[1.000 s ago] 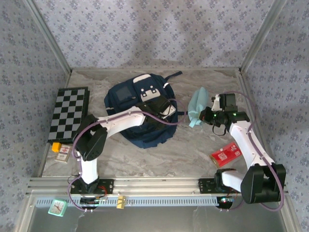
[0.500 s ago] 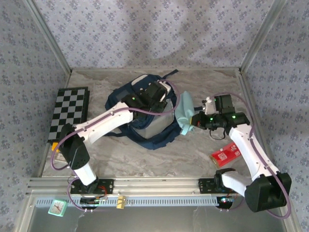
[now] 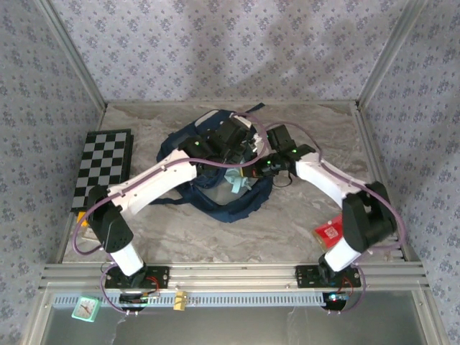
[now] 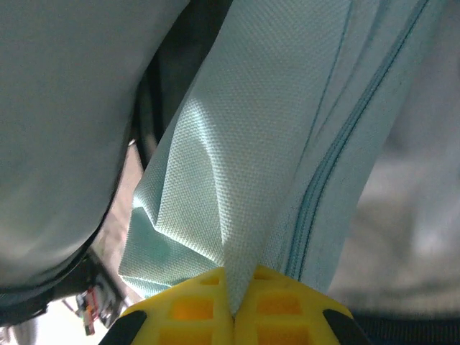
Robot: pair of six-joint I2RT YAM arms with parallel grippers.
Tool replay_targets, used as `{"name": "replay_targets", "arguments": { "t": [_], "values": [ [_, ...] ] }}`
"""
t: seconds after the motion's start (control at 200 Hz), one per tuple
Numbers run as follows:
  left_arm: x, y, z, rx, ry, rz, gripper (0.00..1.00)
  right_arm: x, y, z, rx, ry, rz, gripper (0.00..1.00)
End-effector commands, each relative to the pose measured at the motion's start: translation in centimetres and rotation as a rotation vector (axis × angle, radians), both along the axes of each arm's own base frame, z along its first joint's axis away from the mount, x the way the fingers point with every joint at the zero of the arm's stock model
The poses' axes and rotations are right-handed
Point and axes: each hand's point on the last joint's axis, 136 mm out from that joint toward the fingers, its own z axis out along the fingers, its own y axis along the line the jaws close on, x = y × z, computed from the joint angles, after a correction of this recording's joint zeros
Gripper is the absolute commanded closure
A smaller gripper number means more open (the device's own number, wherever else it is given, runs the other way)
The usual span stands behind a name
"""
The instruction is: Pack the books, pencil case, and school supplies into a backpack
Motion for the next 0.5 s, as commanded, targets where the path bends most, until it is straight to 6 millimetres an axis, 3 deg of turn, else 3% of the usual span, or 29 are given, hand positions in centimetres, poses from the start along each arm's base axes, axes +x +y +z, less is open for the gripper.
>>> {"name": "replay_targets", "arguments": {
  "t": [0.0, 0.18, 0.345, 0.37, 0.4, 0.495],
  "values": [
    [0.0, 1.2, 7.6, -0.158, -0.141, 0.054, 1.0, 3.7, 3.0, 2.9, 0.062, -0.23, 0.041, 1.0],
    [0.1, 1.7, 7.8, -0.175, -0.136, 0.055, 1.0, 6.0, 5.1, -0.3, 0.029, -0.31, 0.045, 1.0],
    [0.3, 1.9, 7.2, -0.171, -0.125, 0.057, 1.0, 6.9, 5.7, -1.3, 0.027, -0.367, 0.029, 0.99],
    [0.4, 2.0, 7.1, -0.168, -0.125, 0.062, 1.0, 6.9, 5.9, -1.1, 0.037, -0.368, 0.031, 0.97],
    [0.5, 2.1, 6.8, -0.166, -0.121, 0.067, 1.0, 6.0, 5.6, -2.5, 0.034, -0.335, 0.037, 0.92],
    [0.7, 2.7, 6.4, -0.17, -0.114, 0.085, 1.0, 5.1, 5.4, -1.6, 0.064, -0.353, 0.034, 0.73]
  ]
}}
